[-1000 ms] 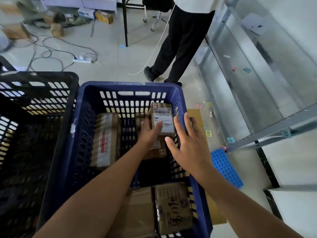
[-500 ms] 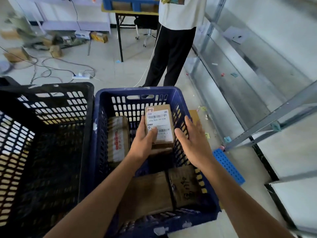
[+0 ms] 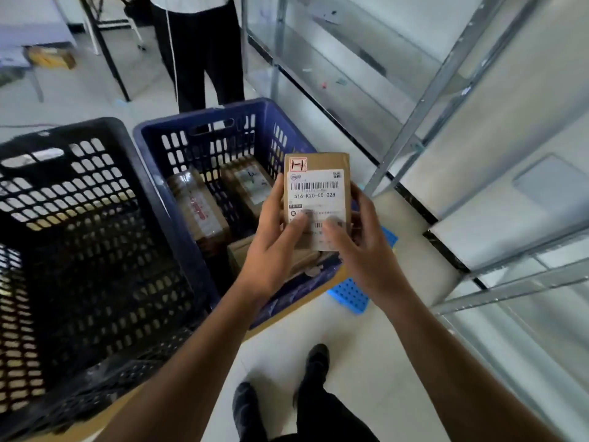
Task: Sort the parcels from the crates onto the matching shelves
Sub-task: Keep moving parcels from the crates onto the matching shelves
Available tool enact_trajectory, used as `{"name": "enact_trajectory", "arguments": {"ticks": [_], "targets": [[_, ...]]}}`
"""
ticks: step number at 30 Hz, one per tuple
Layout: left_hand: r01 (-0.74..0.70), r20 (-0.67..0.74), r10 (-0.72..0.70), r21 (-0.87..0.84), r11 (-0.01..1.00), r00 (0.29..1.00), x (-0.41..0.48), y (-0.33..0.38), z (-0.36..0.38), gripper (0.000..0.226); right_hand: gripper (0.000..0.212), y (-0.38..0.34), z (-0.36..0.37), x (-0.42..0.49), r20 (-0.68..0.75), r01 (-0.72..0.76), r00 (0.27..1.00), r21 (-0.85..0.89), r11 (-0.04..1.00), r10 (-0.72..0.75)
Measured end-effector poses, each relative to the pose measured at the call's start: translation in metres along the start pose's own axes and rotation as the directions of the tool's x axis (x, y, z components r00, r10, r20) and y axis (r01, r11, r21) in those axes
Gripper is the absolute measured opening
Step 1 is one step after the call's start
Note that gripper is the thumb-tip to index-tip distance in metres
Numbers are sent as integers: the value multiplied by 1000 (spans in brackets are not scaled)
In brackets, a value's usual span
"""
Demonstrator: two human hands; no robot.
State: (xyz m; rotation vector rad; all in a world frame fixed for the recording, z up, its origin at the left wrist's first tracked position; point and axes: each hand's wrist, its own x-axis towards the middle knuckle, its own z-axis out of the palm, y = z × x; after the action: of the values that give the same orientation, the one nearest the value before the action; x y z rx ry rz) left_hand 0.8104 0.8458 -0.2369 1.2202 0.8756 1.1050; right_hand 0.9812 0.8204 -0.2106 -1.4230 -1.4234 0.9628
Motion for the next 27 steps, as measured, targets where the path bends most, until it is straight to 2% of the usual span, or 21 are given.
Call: {"name": "enact_trajectory", "arguments": {"ticks": [2,5,8,12,15,18,22,27], "targets": [[22,65,-21,-8,1000,998,-13,-2,12,55,62,6,-14,-28,-60,-21,998,38,999,23],[0,114,-9,75,997,993,-30,-10,40,45,70,24,-37,-76,-209,-93,973,11,996,93],[-13,84,-10,258,966,996,-52,-29,69,48,77,46,-60,-131,-325,-167,929,50,985,174],[-192,285,17,600,776,958,-78,-61,107,54,85,74,-96,-210,-461,-226,848,133,965,263],[-349,433,7,717,604,901,-98,-78,151,58,92,89,-125,-268,-542,-249,776,208,946,324],[-404,502,-78,769,496,861,-120,-89,198,60,94,101,-151,-327,-591,-262,718,261,929,368],[-462,581,-125,743,484,804,-163,-90,274,63,87,112,-191,-414,-664,-264,628,309,914,406],[-571,675,-50,660,488,736,-216,-78,351,66,87,119,-234,-495,-743,-219,527,351,910,413]]}}
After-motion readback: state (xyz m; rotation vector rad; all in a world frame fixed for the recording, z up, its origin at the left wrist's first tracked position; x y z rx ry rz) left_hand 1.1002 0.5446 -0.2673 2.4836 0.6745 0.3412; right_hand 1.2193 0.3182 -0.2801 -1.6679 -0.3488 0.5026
